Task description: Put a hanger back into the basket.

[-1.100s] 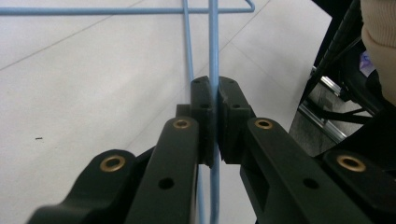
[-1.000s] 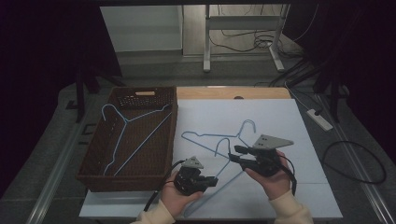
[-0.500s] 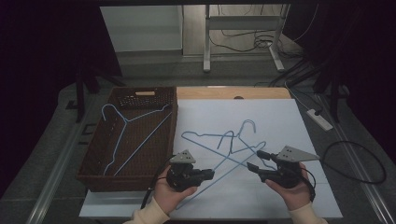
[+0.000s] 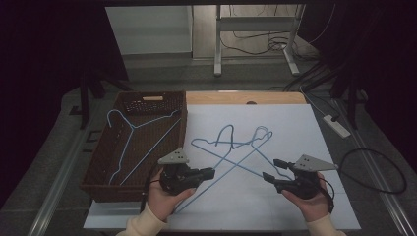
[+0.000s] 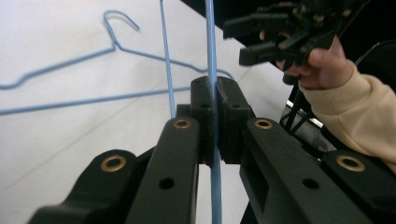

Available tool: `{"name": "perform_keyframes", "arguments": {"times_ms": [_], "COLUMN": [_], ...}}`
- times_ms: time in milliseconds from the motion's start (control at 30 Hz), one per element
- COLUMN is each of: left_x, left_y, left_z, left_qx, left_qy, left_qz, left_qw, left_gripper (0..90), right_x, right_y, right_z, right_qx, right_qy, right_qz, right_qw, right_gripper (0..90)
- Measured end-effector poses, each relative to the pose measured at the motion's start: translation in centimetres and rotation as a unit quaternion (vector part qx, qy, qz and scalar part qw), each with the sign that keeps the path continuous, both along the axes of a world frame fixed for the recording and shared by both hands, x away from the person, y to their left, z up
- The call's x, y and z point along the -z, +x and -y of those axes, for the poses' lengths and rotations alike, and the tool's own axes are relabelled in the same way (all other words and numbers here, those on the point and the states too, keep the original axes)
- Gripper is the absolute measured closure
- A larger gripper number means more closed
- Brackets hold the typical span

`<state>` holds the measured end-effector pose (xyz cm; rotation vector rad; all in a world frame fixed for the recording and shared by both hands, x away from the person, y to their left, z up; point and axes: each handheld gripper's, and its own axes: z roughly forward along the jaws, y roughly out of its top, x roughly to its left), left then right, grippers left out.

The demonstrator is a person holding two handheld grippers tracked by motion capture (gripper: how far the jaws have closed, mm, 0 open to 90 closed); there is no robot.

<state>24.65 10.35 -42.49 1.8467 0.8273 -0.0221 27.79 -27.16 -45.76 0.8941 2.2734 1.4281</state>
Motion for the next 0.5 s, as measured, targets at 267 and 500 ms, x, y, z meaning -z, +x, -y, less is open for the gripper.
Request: {"name": "perform_keyframes", "arguments": {"times_ms": [267,500], "left_x": [-1.4,-2.9], "left_y": [0.2,0.5], "left_z": [-2.3,-5.0], "left_qx": [-0.013,-0.044], "left_qy": [-0.012,-0.024], "left_qz": [0.017,0.036], "left_qw": [0.9997,0.9981], "left_gripper": [86.5,86.5], "right_x": [0.4,0.8], "right_y": [0.2,0.4], "right_z": [-0.1,0.0], "right_qx": [0.000,0.002], "right_qy": [-0.011,-0.015], "right_qz": [-0.008,-0.014], "right_qw": [0.9999,0.9998], "right_gripper": [34.9,35.0]}}
